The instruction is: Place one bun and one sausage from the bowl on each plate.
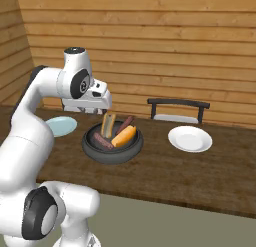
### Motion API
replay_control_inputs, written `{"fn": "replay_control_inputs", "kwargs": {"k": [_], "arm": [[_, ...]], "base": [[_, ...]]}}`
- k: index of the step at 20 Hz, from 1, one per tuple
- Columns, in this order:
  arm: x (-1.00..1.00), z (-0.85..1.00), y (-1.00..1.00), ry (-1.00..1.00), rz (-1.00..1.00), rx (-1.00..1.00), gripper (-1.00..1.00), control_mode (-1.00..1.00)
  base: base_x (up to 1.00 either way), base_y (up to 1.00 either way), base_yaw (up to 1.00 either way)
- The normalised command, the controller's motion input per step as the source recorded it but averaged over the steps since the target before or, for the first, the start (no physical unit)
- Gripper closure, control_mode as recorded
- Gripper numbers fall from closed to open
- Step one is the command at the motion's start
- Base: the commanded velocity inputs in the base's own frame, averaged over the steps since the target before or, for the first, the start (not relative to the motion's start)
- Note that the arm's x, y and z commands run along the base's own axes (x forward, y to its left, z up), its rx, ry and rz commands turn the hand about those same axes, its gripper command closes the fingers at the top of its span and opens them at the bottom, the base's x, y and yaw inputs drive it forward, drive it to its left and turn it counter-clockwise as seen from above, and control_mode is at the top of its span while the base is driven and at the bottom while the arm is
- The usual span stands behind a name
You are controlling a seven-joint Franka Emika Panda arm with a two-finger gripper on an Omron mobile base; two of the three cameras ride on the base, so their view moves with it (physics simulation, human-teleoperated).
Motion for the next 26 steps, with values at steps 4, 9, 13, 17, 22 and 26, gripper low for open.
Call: {"fn": "replay_control_inputs", "kwargs": {"k": [4,9,13,17,22,26], "arm": [[-0.09,-0.09,-0.12,0.02,-0.02,0.0,-1.0,-1.0],[0.08,-0.34,-0.81,0.1,-0.16,0.0,-1.0,-1.0],[0.44,-0.52,-0.73,0.29,-0.17,0.0,-1.0,-1.0],[0.5,-0.58,-0.2,0.25,-0.14,-0.01,-1.0,-1.0],[0.39,-0.66,0.02,0.03,-0.1,0.0,-1.0,-1.0],[0.18,-0.64,0.0,-0.09,-0.12,0.0,-1.0,-1.0]], "base": [[0.0,0.0,0.0],[0.0,0.0,0.0],[0.0,0.0,0.0],[0.0,0.0,0.0],[0.0,0.0,0.0],[0.0,0.0,0.0]]}}
